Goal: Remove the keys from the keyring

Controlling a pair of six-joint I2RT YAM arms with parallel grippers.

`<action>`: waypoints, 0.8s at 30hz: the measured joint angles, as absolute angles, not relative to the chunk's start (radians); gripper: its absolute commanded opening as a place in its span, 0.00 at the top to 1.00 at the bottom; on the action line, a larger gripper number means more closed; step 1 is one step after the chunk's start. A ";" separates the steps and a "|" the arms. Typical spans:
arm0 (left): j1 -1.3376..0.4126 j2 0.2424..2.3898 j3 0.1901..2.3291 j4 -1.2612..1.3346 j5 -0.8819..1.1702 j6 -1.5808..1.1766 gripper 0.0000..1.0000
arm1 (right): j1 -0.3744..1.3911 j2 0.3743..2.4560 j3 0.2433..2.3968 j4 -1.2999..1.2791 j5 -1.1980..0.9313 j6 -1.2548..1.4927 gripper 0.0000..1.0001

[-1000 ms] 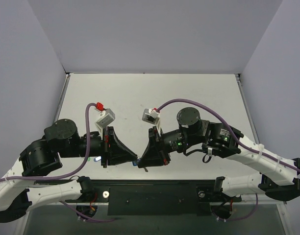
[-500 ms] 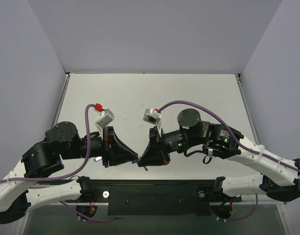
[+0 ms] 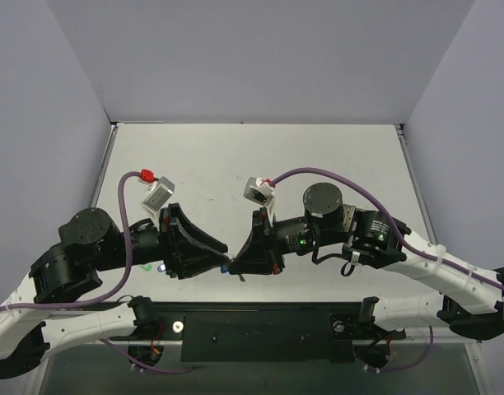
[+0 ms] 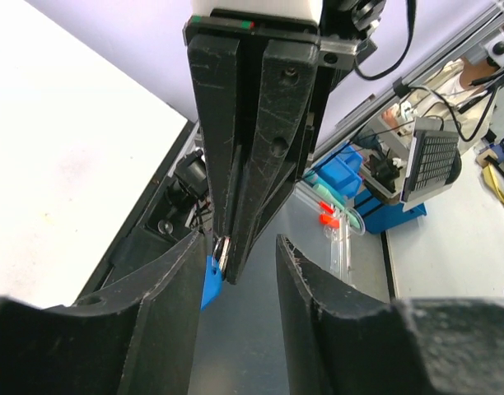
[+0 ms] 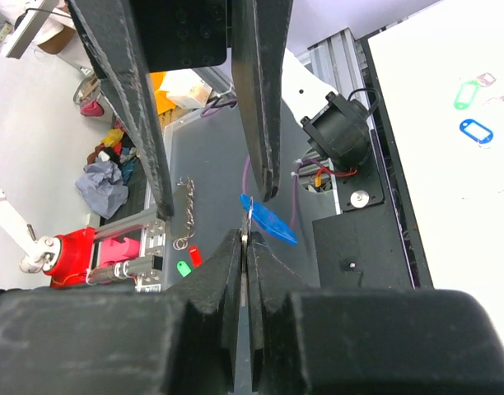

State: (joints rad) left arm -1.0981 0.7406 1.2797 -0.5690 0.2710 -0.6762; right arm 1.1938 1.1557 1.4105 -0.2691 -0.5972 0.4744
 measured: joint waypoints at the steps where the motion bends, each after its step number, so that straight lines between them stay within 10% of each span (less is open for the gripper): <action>1: -1.098 0.736 1.276 -0.560 0.268 -0.678 0.50 | 1.194 1.153 1.406 -0.266 -0.595 0.474 1.00; 24: -1.098 0.628 1.077 -0.340 0.220 -0.782 0.69 | 1.194 1.110 1.363 -0.190 -0.564 0.498 1.00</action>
